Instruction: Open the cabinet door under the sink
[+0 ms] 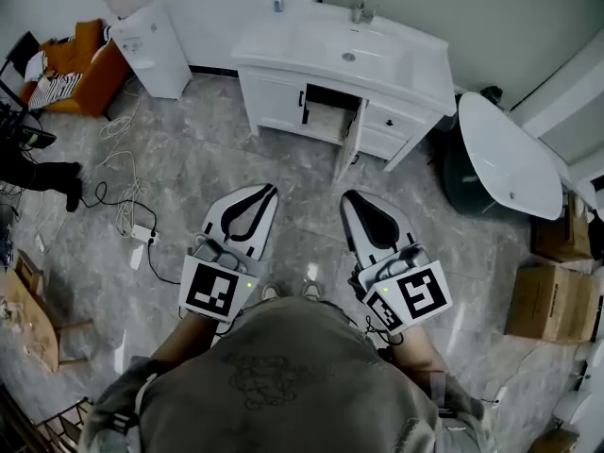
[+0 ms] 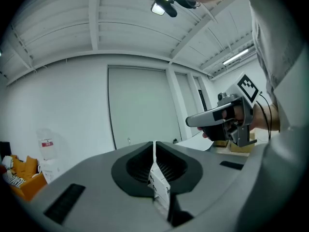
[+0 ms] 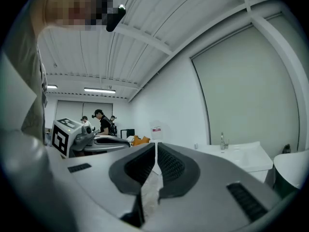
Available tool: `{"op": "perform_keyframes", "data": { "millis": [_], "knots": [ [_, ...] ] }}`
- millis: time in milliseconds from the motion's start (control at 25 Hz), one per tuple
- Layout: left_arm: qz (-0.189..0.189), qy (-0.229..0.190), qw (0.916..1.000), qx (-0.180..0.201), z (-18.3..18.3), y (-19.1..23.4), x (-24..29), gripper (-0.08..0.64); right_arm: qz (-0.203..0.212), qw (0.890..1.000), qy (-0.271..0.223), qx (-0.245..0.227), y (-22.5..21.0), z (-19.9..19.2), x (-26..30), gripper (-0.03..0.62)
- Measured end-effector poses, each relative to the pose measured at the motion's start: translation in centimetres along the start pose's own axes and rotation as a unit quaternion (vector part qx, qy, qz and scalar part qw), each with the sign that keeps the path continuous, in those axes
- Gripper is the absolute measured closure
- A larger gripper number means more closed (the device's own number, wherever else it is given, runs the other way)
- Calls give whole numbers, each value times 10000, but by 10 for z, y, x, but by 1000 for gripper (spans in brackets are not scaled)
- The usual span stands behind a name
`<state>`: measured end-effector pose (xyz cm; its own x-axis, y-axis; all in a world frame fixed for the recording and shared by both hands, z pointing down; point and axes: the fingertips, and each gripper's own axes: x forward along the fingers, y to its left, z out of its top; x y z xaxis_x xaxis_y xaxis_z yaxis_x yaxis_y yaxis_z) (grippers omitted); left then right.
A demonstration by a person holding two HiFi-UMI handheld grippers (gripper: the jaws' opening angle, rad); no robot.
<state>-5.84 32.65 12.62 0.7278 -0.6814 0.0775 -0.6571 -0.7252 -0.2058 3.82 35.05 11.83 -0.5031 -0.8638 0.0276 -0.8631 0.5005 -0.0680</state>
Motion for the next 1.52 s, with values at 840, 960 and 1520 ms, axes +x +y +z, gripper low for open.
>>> {"op": "perform_keyframes", "data": {
  "millis": [840,960,1520],
  "knots": [
    [91,66,9999,-105,1,-50,37,531,300,9994,18,154,-40,-18,-26,557],
    [268,128,9995,-119,1,-51,44,531,377,9992,14,164,-50,-20,-30,557],
    [634,293,9973,-205,-20,-49,60,531,657,9976,116,200,-74,-41,-25,557]
  ]
}}
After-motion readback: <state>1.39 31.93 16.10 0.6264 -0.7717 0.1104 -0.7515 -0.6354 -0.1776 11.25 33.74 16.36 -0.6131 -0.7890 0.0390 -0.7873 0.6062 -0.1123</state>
